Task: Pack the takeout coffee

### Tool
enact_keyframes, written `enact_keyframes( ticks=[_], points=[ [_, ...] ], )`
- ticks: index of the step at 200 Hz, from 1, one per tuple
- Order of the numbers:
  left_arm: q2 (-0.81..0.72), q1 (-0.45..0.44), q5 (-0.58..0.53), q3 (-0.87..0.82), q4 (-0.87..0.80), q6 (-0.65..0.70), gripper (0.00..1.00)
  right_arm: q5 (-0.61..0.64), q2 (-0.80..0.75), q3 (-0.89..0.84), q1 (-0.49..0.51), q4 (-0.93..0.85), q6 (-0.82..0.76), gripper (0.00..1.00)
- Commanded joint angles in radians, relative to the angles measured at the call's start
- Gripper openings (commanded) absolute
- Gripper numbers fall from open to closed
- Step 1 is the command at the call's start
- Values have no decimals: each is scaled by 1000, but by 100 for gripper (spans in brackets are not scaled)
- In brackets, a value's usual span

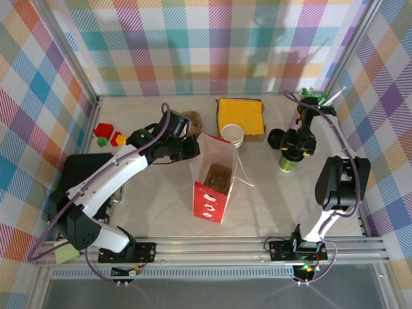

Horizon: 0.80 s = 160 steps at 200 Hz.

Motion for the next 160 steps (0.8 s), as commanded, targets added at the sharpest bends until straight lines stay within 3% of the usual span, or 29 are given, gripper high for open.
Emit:
enact_keyframes(
  ticks=[1,77,160],
  points=[
    [-6,8,21,-25,-23,3,3,-27,-57,64,32,-121,23,65],
    [-13,8,22,-41,-20,5,3,0,-166,284,208,-361,90,65],
    [-11,8,16,-76,-2,1,3,67,-138,607,446,-570,175,64]
  ],
)
